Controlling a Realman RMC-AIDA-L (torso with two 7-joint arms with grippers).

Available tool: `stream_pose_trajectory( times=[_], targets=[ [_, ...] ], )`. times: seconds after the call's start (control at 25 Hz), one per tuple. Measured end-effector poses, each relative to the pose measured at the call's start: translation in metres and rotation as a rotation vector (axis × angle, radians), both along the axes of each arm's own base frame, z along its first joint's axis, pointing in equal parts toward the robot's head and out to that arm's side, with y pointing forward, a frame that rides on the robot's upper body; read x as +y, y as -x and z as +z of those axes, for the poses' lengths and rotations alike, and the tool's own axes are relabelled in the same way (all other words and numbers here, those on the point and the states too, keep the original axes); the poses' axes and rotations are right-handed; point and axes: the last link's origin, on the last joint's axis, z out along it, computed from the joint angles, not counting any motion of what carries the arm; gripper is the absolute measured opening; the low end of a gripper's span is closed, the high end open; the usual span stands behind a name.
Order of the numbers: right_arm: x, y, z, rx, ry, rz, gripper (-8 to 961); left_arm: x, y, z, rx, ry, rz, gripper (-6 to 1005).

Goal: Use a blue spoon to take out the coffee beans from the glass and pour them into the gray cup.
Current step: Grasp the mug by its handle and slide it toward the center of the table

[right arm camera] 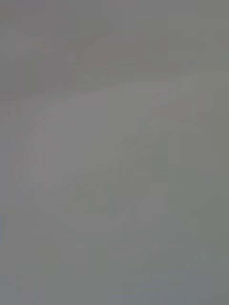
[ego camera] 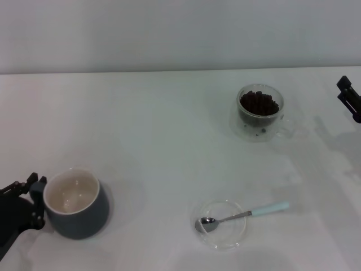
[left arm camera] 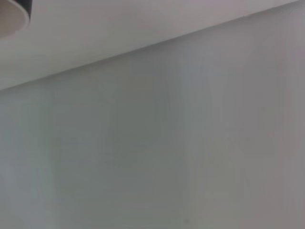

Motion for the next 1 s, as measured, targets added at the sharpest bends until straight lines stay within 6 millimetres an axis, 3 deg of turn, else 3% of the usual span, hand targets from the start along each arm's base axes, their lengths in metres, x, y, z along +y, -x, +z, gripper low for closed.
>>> stream_pose_trajectory(
  times=[0.12, 0.56, 1.0],
  targets=[
    [0.002, 0.002, 0.0, -0.001, 0.001, 0.006, 871, 0.003, -0.006, -0.004, -0.01, 0.003, -0.018, 114],
    [0.005, 0.005, 0.003, -0.009, -0.002, 0.026, 871, 0.026, -0.044, -0.038, -0.044, 0.076, -0.068, 113],
    [0.006, 0.006, 0.004, -0.012, -0.006, 0.034, 870, 0.035, -0.054, -0.055, -0.018, 0.132, -0.047, 114]
  ],
)
